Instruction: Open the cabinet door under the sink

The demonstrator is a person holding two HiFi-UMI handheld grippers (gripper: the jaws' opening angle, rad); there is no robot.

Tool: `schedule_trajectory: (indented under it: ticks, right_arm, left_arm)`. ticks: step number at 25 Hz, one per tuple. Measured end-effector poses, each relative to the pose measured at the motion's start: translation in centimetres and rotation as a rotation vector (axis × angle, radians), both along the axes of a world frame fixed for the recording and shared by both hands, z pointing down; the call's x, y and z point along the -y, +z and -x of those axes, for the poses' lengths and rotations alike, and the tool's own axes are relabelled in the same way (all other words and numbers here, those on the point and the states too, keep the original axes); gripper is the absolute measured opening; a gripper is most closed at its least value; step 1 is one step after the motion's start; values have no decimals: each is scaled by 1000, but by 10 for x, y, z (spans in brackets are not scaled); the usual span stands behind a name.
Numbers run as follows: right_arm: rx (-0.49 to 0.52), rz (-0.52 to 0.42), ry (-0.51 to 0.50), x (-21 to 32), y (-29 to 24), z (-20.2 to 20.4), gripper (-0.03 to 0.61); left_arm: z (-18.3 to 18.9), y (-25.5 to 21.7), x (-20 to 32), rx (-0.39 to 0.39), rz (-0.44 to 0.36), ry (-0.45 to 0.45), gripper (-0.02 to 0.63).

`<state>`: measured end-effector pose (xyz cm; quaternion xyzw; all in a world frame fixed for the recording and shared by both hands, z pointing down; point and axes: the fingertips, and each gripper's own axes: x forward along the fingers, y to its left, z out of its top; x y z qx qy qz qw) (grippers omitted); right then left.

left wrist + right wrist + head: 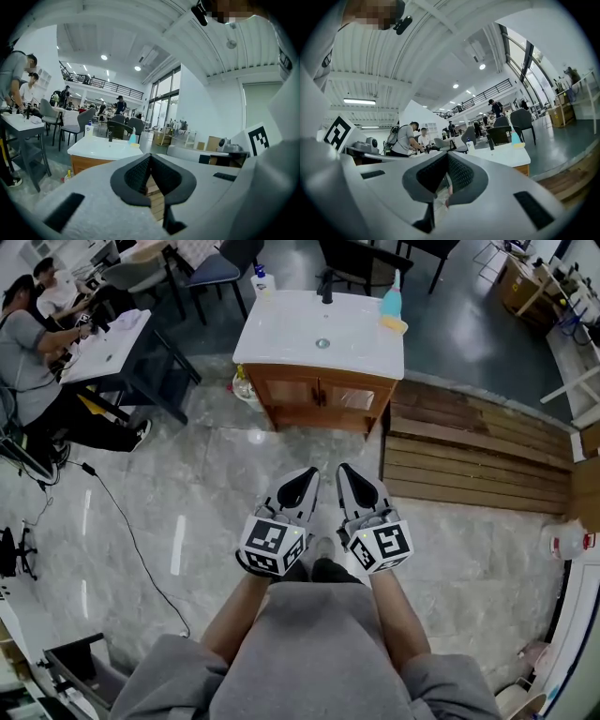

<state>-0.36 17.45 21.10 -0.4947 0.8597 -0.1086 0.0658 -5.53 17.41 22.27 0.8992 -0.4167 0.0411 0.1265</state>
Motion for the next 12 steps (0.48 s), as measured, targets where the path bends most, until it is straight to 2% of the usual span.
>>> schedule_trajectory:
  ticks: [12]
  right_arm:
    - [18,54,3,50,26,-4,5]
  left_arm:
    - [-3,23,49,11,24,3,8]
